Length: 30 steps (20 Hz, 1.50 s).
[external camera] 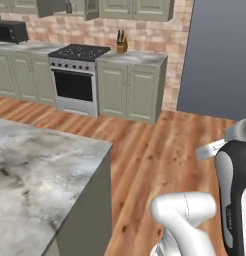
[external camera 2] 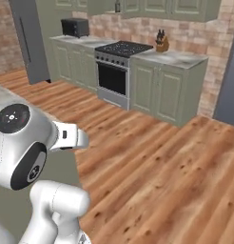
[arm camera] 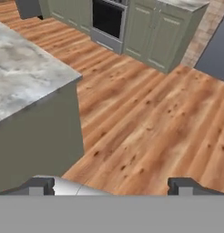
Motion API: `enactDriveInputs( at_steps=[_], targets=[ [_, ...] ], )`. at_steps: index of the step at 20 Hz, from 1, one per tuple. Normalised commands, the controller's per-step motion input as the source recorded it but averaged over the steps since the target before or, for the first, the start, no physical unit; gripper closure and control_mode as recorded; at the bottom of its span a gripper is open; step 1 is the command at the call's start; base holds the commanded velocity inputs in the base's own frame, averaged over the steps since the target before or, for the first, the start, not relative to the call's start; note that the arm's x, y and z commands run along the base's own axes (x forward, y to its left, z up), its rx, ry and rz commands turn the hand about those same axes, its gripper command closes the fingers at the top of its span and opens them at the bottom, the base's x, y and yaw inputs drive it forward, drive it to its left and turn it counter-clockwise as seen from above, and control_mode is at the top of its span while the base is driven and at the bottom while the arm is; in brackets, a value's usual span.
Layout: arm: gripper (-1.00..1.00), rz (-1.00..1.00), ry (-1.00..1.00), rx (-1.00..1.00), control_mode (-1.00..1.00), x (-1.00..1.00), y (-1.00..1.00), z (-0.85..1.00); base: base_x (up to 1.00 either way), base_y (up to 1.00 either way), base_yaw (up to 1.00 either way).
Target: There is a bowl on the dining counter. Grab a lemon wedge from the fridge and place it in the bowl. Then get the liquor bottle and glass cup from the cabinet and place them next to the bowl.
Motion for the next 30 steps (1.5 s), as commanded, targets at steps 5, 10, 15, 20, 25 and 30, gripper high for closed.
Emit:
enactDriveInputs(
  at_steps=[5, 10, 15, 20, 25, 30],
  targets=[
    [-1.0, 0.0, 0.0, 0.0, 1.0, 0.0, 0.0, 0.0, 1.0, -0.68, 0.32],
    [-1.0, 0.0, 0.0, 0.0, 1.0, 0.0, 0.0, 0.0, 1.0, -0.71, 0.31],
    [-1.0, 0.0, 0.0, 0.0, 1.0, 0.0, 0.0, 0.0, 1.0, -0.71, 0.3],
    [-1.0, 0.0, 0.0, 0.0, 1.0, 0.0, 0.0, 0.0, 1.0, -0.66, 0.28],
    [-1.0, 0.0, 0.0, 0.0, 1.0, 0.0, 0.0, 0.0, 1.0, -0.58, 0.25],
    [-1.0, 0.0, 0.0, 0.0, 1.0, 0.0, 0.0, 0.0, 1.0, -0.34, 0.15]
  ],
)
